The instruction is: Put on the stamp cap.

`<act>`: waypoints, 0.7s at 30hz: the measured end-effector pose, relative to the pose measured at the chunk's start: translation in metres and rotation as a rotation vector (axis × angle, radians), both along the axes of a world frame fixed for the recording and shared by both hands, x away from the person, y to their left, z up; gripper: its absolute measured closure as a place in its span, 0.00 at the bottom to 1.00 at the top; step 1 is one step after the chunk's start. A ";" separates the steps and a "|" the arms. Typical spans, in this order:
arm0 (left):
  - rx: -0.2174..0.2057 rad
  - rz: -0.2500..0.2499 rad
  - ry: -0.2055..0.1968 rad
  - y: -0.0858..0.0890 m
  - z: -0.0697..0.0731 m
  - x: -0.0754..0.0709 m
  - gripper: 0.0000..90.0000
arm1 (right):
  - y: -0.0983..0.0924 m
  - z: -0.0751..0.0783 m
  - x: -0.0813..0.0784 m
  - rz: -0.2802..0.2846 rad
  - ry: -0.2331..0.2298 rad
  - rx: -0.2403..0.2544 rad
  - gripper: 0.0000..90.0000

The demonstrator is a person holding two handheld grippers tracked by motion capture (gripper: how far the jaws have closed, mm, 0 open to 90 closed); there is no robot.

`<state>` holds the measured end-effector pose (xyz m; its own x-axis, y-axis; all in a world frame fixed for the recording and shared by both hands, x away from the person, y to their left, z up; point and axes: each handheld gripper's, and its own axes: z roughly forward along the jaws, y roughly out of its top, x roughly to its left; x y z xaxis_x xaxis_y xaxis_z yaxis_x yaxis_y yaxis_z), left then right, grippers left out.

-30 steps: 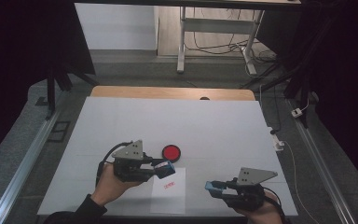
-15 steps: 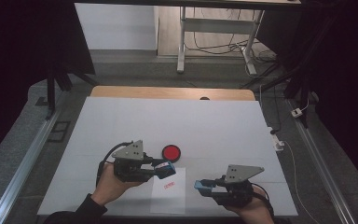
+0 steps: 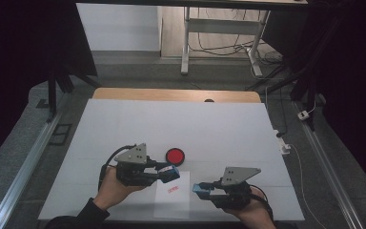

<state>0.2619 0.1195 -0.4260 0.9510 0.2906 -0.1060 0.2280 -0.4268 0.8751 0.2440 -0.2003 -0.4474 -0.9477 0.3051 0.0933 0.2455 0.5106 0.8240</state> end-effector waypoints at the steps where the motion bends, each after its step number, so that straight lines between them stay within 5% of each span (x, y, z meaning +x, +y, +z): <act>1: 0.000 0.000 0.000 0.000 0.000 0.000 0.77 | 0.001 0.000 0.000 0.001 0.001 0.002 0.75; 21: -0.011 -0.024 -0.012 0.001 0.001 0.000 0.77 | 0.020 -0.003 0.009 0.050 0.028 0.018 0.75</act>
